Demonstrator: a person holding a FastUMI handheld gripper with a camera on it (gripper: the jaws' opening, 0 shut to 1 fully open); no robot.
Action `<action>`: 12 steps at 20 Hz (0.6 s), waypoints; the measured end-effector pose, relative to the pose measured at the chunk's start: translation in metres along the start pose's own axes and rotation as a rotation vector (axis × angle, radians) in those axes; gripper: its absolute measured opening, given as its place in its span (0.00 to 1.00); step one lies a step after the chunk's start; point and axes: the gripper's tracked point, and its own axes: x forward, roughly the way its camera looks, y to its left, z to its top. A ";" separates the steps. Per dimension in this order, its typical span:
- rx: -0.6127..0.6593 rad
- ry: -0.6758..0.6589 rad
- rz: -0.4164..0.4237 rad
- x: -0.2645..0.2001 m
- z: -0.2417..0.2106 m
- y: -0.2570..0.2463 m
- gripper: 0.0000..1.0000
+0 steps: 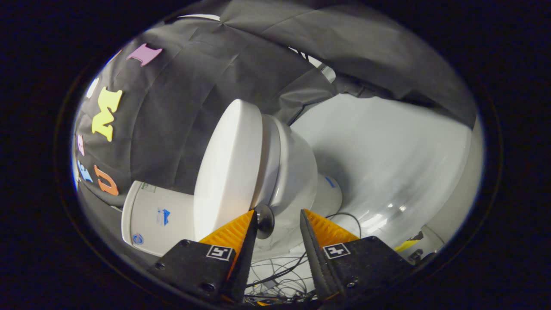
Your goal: Open the toilet lid.
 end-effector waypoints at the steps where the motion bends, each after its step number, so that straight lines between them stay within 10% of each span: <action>1: 0.003 0.000 0.015 -0.001 0.002 0.001 0.60; 7: 0.053 0.002 0.089 0.007 0.001 0.014 0.23; 12: 0.075 0.013 0.121 0.005 0.000 0.016 0.18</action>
